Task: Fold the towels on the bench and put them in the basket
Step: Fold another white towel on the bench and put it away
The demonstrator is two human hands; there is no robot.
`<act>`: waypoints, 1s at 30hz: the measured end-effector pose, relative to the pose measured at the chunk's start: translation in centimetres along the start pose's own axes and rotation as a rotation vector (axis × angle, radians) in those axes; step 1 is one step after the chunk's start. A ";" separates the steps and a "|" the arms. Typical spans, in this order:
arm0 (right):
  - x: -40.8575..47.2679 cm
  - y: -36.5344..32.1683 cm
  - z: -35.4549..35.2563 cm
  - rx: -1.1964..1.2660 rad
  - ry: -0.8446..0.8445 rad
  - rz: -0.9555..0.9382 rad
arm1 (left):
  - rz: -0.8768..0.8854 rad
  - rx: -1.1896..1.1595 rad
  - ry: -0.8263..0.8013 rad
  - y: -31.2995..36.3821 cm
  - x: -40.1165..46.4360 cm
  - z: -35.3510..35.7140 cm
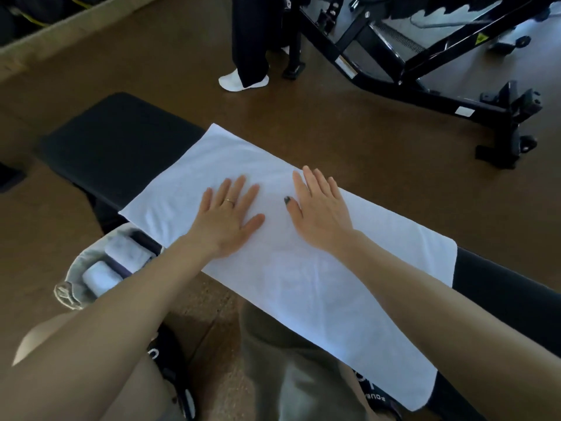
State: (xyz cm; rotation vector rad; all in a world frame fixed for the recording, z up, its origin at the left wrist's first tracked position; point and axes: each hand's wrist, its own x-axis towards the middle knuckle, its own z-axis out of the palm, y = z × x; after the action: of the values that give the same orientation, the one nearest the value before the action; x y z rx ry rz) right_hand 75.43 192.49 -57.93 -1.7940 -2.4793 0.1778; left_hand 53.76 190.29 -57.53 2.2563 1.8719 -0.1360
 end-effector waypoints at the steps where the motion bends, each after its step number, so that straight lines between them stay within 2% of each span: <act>1: 0.7 -0.5 0.3 -0.014 -0.011 0.013 | 0.012 -0.004 -0.015 -0.7 0.1 0.2; 4: 3.1 -2.0 0.4 0.039 0.050 0.062 | -0.063 -0.042 0.104 -2.7 1.3 -0.4; 7: 5.7 -3.1 0.8 0.042 0.049 0.008 | -0.196 -0.080 0.060 -6.1 2.2 -0.6; 15: 10.8 -5.6 2.5 0.040 0.079 -0.041 | -0.213 -0.103 0.101 -11.1 1.9 -0.2; 18: 11.8 -6.1 2.4 0.023 0.056 -0.048 | -0.253 -0.119 0.099 -13.2 1.7 -0.1; 22: 14.8 -8.7 2.2 0.043 -0.013 -0.198 | -0.229 -0.117 0.109 -13.1 1.6 0.1; 30: 20.1 -11.4 2.5 0.066 -0.134 -0.126 | -0.275 -0.252 0.281 -17.0 -0.8 0.3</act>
State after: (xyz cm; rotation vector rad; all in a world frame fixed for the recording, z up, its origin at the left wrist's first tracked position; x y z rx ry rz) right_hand 58.05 207.96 -58.98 -1.6461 -2.6330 0.3784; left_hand 36.96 192.41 -59.40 1.9238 2.1901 0.3746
